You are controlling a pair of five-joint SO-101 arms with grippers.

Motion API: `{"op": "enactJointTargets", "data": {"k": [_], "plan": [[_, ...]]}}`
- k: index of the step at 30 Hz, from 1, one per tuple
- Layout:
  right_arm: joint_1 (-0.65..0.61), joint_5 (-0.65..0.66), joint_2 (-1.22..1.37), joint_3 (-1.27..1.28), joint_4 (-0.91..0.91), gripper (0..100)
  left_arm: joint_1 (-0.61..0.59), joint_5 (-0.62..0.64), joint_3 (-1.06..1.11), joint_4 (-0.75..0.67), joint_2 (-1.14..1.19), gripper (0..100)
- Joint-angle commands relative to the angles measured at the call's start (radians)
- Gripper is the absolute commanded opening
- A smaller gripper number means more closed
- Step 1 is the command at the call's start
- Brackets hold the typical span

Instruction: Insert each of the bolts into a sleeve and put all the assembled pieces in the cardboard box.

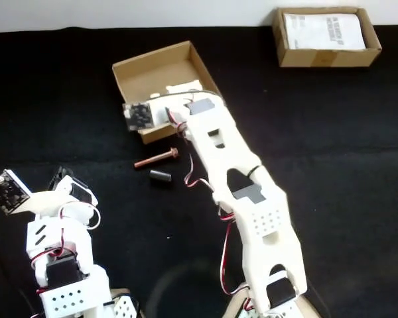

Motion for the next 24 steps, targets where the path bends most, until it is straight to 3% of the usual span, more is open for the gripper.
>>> {"op": "enactJointTargets", "data": {"k": [1,10,19,24], "plan": [[-0.039,-0.104,-0.005,-0.137,0.188,19.8,-0.012,0.005,0.015,0.005,-0.016,1],[-0.027,-0.359,-0.010,-0.472,0.544,21.1,-0.008,0.005,0.015,0.005,-0.015,1],[-0.039,-0.718,-0.010,-0.869,1.009,17.2,-0.007,0.005,0.015,0.005,-0.015,1],[-0.042,-1.000,-0.016,-0.929,1.024,17.0,-0.007,0.005,0.015,0.005,-0.015,1]]}}
